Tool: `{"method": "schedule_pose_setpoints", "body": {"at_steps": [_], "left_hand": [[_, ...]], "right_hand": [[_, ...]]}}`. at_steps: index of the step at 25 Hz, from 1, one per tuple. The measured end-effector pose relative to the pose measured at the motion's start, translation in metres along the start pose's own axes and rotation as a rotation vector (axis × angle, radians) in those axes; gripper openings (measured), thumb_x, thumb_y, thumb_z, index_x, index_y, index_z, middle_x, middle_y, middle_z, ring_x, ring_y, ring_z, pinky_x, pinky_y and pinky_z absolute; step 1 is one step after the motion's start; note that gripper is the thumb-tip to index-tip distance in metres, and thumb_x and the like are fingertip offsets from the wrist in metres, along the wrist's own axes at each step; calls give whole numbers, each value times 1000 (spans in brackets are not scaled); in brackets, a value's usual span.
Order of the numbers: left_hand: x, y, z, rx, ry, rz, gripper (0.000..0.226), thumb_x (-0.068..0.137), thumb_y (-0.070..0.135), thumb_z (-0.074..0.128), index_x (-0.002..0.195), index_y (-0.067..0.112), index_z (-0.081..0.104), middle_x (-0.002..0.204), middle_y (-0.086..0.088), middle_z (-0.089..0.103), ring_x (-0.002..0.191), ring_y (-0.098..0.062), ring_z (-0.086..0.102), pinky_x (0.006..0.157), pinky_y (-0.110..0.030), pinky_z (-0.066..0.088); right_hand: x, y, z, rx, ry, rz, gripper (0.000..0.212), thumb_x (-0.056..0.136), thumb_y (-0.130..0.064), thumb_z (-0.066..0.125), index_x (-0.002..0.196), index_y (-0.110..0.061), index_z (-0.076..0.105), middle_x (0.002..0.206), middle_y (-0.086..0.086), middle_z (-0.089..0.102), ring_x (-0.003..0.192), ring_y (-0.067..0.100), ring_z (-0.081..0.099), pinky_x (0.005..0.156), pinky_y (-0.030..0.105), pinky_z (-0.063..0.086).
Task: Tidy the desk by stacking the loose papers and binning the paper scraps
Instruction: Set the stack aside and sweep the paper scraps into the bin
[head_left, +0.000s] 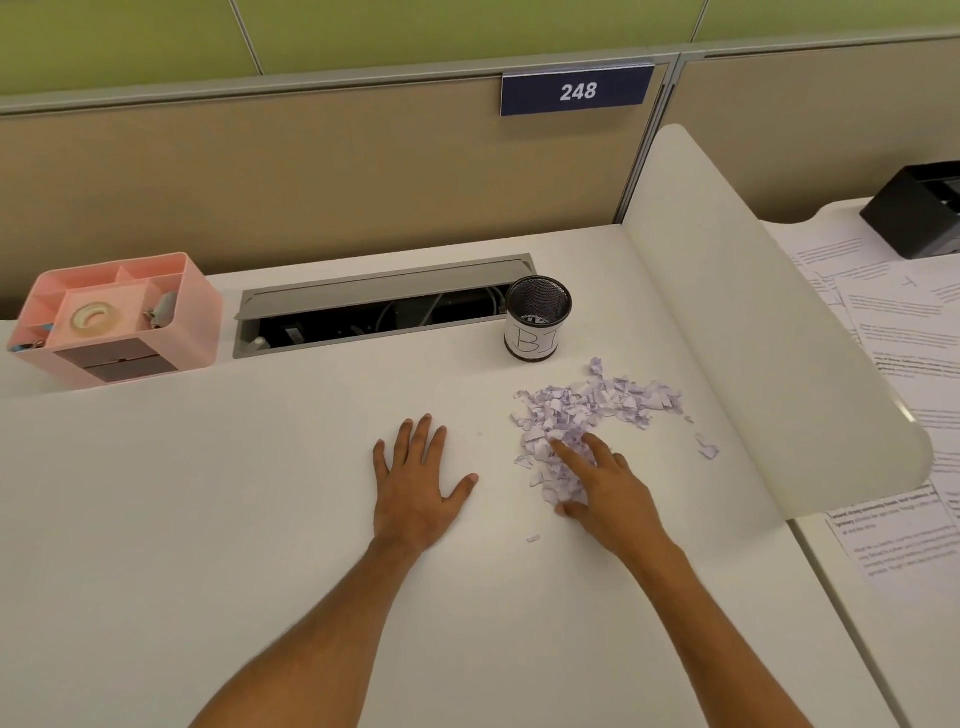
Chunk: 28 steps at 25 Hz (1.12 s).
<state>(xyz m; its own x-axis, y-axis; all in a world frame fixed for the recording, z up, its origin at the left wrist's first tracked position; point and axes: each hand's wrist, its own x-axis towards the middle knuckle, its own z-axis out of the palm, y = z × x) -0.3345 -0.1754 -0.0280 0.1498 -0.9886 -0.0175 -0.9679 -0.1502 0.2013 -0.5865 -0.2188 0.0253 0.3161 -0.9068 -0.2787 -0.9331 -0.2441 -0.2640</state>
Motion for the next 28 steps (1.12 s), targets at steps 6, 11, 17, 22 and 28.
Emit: {"method": "schedule_pose_setpoints", "body": {"at_steps": [6, 11, 17, 22, 28], "left_hand": [[0, 1, -1, -5, 5, 1, 81, 88, 71, 24, 149, 19, 35, 161, -1, 21, 150, -22, 11, 119, -55, 9], [0, 1, -1, 6, -11, -7, 81, 88, 72, 23, 150, 20, 32, 162, 0, 17, 150, -21, 7, 120, -54, 5], [1, 1, -3, 4, -31, -18, 81, 88, 72, 24, 152, 22, 28, 163, 2, 12, 151, -19, 1, 120, -53, 1], [1, 1, -2, 3, -17, -14, 80, 88, 71, 27, 150, 21, 33, 162, 1, 17, 150, -21, 7, 119, -53, 5], [1, 1, -2, 13, -30, -24, 82, 88, 72, 22, 152, 22, 27, 163, 1, 12, 151, -20, 2, 120, -53, 2]], "right_hand": [[31, -7, 6, -84, 122, -118, 23, 78, -5, 72, 99, -13, 73, 97, 9, 68, 71, 29, 68, 57, 35, 55], [49, -10, -43, 29, 164, -70, 9, 85, -6, 64, 86, -9, 72, 87, 10, 71, 79, 28, 66, 65, 27, 45], [100, -32, -129, 180, 371, -85, 11, 86, -12, 67, 93, -10, 75, 85, 10, 75, 75, 27, 67, 70, 30, 51], [156, -54, -144, 22, 361, -66, 17, 85, -10, 61, 99, -7, 71, 89, 19, 70, 85, 38, 60, 65, 29, 37], [169, -60, -135, 23, 272, -96, 33, 84, -13, 65, 117, -12, 67, 106, 16, 70, 97, 36, 62, 77, 31, 45]]}}
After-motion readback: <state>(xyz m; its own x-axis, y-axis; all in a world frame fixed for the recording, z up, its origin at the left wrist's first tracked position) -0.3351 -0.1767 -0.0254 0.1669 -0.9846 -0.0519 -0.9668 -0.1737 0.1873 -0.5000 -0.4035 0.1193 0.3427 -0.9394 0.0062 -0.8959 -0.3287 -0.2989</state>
